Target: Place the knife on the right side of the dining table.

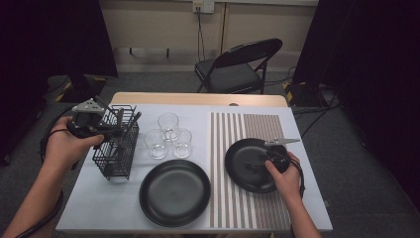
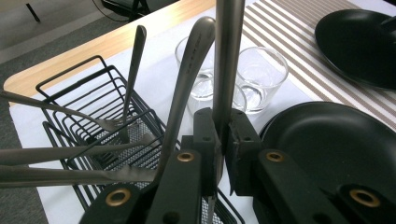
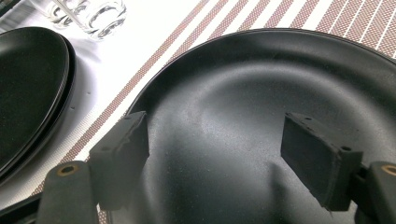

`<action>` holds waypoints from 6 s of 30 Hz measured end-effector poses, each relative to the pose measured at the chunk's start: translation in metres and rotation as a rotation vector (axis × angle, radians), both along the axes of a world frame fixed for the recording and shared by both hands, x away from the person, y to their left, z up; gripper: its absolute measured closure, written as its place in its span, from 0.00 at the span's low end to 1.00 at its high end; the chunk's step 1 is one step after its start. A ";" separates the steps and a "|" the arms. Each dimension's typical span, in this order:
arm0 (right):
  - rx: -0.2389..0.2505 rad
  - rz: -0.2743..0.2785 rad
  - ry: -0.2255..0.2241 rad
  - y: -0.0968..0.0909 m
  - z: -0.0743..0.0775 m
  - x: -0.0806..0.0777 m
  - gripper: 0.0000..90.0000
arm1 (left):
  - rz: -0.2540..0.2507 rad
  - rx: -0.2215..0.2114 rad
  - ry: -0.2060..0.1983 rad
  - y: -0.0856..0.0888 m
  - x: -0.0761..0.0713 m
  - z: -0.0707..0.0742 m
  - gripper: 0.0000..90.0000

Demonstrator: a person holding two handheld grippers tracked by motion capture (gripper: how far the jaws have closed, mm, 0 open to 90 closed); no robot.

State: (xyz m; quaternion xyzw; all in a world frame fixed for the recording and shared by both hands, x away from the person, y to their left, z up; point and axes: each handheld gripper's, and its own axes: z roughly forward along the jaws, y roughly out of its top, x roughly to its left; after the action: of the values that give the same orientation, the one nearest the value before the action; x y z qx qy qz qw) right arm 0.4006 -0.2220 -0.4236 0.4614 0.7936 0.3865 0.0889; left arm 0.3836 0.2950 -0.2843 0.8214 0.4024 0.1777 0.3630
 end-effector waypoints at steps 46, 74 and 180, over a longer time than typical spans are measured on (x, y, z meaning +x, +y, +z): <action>0.009 0.003 0.000 0.001 0.003 -0.002 0.25 | -0.063 -0.004 -0.058 -0.020 -0.004 0.069 0.93; 0.014 0.005 -0.019 0.000 0.007 -0.002 0.25 | -0.126 -0.036 -0.062 -0.054 -0.003 0.083 0.93; -0.065 0.136 -0.026 0.036 0.092 0.013 0.28 | -0.277 -0.120 -0.026 -0.187 0.027 0.011 0.93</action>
State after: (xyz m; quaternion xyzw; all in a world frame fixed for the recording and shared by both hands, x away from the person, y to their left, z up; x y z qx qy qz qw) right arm 0.4133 -0.1865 -0.3316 0.3984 0.8340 0.3717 0.0876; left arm 0.4102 0.1080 -0.2732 0.8435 0.2906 0.1121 0.4376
